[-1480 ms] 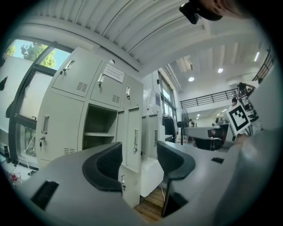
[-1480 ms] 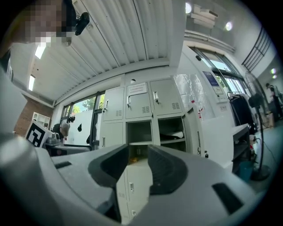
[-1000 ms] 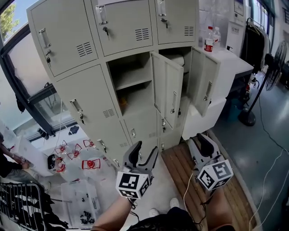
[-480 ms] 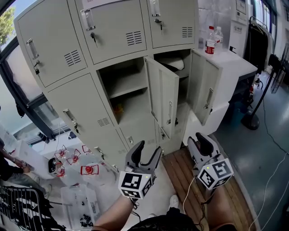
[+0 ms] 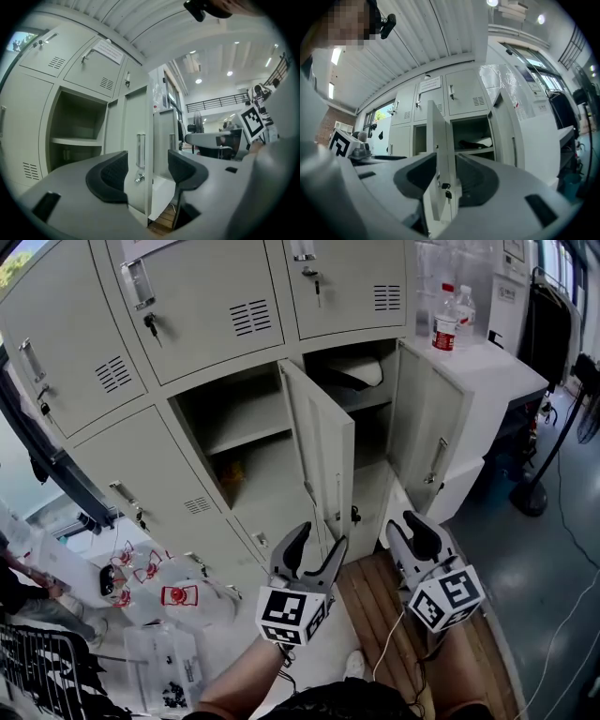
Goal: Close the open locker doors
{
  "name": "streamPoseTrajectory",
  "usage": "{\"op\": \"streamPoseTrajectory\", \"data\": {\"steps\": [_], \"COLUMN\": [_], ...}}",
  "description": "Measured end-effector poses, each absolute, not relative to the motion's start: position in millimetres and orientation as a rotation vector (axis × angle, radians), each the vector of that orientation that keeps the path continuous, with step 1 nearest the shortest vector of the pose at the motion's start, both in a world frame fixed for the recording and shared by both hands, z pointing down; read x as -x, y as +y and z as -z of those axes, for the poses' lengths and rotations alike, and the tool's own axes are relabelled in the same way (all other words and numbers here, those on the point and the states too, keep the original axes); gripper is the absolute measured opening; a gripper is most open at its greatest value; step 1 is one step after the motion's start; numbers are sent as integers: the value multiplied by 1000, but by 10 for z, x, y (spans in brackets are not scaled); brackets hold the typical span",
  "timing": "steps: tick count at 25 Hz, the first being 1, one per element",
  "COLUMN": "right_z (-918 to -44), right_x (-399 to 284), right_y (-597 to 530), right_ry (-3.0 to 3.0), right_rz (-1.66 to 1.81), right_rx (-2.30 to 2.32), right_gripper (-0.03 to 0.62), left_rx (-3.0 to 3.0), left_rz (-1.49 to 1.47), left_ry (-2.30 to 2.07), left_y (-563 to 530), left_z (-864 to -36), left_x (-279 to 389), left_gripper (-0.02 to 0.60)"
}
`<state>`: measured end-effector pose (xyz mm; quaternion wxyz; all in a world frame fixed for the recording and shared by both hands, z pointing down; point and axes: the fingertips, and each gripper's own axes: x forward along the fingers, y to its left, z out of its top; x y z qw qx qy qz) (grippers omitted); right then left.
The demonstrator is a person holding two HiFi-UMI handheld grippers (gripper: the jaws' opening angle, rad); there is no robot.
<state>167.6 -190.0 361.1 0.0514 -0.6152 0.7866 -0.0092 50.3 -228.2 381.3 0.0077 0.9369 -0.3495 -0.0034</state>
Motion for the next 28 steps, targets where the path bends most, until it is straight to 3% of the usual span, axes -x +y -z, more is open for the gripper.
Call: {"op": "streamPoseTrajectory", "data": {"steps": [19, 26, 28], "right_z": [-3645, -3598, -3578], "right_x": [-2189, -2201, -2198], "right_y": [-2313, -2296, -2309], "right_ry": [2493, 2506, 2505], "right_rz": [30, 23, 25], "right_rx": [1771, 1739, 1733], "right_gripper": [121, 121, 121], "left_rx": [-2887, -2833, -2834], "left_rz": [9, -23, -33], "left_ry": [-1222, -1318, -1321], "left_y": [-2768, -2824, -2820], "left_z": [-3831, -3843, -3827], "left_x": [-1158, -1057, -1040], "left_gripper": [255, 142, 140]}}
